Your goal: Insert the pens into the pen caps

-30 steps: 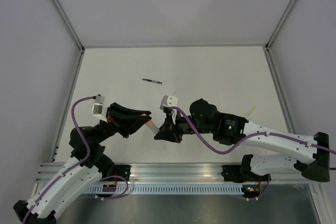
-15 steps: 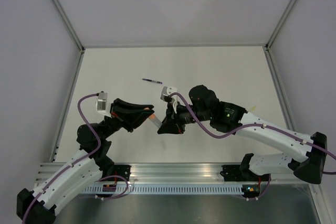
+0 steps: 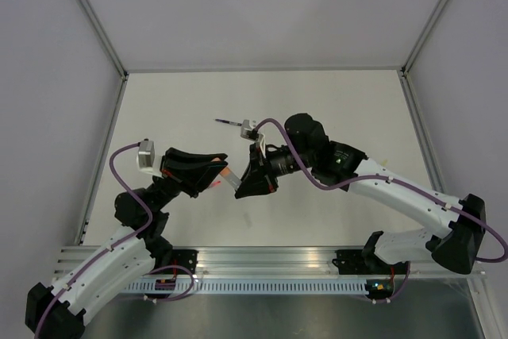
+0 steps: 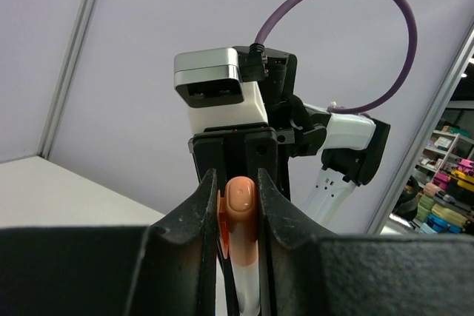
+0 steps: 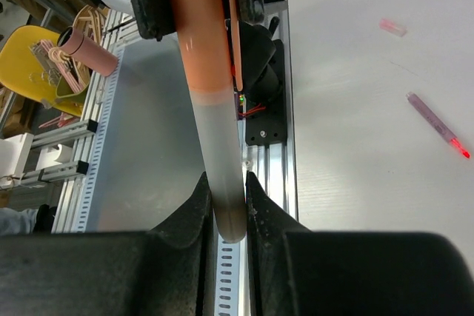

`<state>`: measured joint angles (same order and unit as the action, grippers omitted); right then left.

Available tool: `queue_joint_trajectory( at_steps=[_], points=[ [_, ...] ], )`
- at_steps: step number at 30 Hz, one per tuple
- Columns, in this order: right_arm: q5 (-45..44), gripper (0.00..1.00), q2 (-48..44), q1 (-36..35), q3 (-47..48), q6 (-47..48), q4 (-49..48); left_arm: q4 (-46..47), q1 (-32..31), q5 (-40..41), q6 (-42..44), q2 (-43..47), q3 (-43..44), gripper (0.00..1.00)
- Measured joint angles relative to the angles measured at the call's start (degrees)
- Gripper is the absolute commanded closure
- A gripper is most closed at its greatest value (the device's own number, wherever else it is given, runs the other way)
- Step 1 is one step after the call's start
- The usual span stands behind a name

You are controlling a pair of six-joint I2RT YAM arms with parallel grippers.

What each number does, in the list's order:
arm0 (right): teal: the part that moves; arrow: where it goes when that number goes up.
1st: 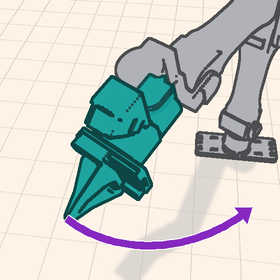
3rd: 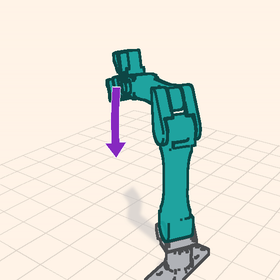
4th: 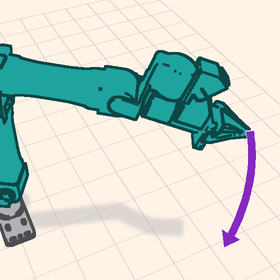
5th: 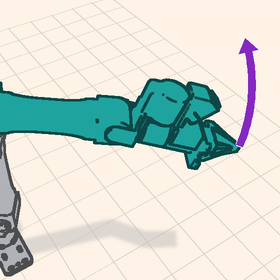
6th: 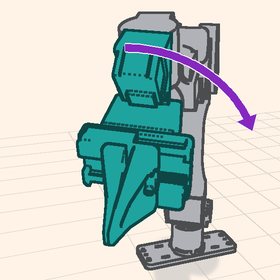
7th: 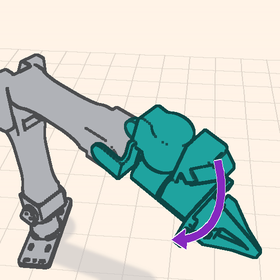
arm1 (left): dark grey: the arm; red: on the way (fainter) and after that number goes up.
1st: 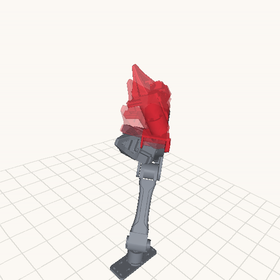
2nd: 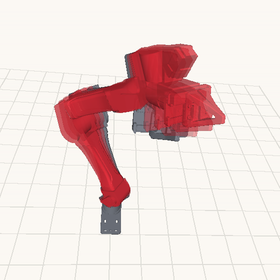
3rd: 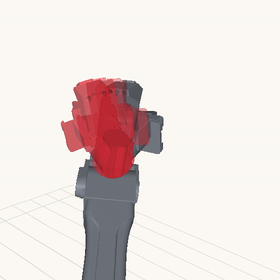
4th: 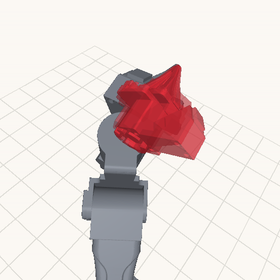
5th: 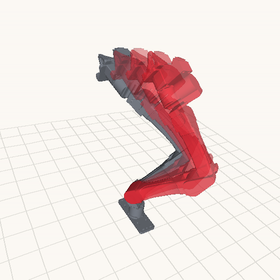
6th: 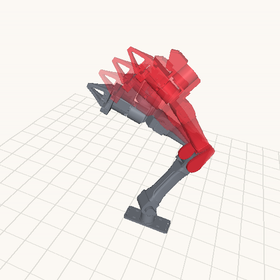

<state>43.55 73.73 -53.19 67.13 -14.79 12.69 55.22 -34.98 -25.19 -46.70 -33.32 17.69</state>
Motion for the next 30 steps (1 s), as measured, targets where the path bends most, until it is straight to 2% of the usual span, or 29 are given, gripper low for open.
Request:
queue_joint_trajectory(
  at_steps=[7,10,11,12,14,15,17,20,23,24,29,30],
  points=[
    [2.82,1.00,1.25,0.44,1.60,-0.87,-1.18,2.14,0.02,0.96,-0.61,0.00,0.28,0.98],
    [3.37,1.00,1.22,0.61,1.60,-0.87,-1.95,-0.72,0.02,1.01,-0.57,0.20,1.99,0.97],
    [3.67,1.00,1.18,0.76,1.55,-0.90,-2.45,-3.08,0.02,1.05,-0.42,0.39,3.23,0.93],
    [4.04,1.00,1.03,0.96,1.44,-0.92,-3.15,-5.35,0.02,1.03,-0.13,0.48,4.48,0.81],
    [4.02,1.00,0.20,1.36,0.57,-0.94,-5.16,-11.63,0.02,0.90,0.85,0.50,8.17,0.78],
    [3.93,1.00,-0.52,1.55,-0.28,-0.98,-6.51,-14.25,-0.07,0.48,1.46,0.28,9.90,0.71],
    [3.26,1.00,-1.86,1.73,-1.57,-1.05,-7.80,-18.64,-0.31,-0.79,2.47,-0.46,12.63,0.64],
    [-1.07,1.00,-3.48,2.34,-2.54,-1.07,-11.37,-25.31,-1.55,-5.01,3.04,-2.29,14.88,0.42],
    [-5.86,1.00,-5.29,3.85,-3.96,-1.27,-12.33,-29.81,-2.27,-6.78,3.61,-3.13,15.39,0.30],
    [-6.99,1.00,-6.05,4.24,-5.09,-1.42,-12.70,-31.19,-2.27,-6.86,4.02,-3.10,15.54,0.22],
    [-15.58,1.00,-8.72,4.48,-9.46,-1.53,-12.33,-38.21,-2.93,-7.80,5.33,-2.14,15.56,0.01],
    [-17.73,1.00,-9.14,4.57,-10.12,-1.51,-11.89,-39.10,-2.97,-7.78,5.57,-2.10,15.56,0.00]
  ],
)
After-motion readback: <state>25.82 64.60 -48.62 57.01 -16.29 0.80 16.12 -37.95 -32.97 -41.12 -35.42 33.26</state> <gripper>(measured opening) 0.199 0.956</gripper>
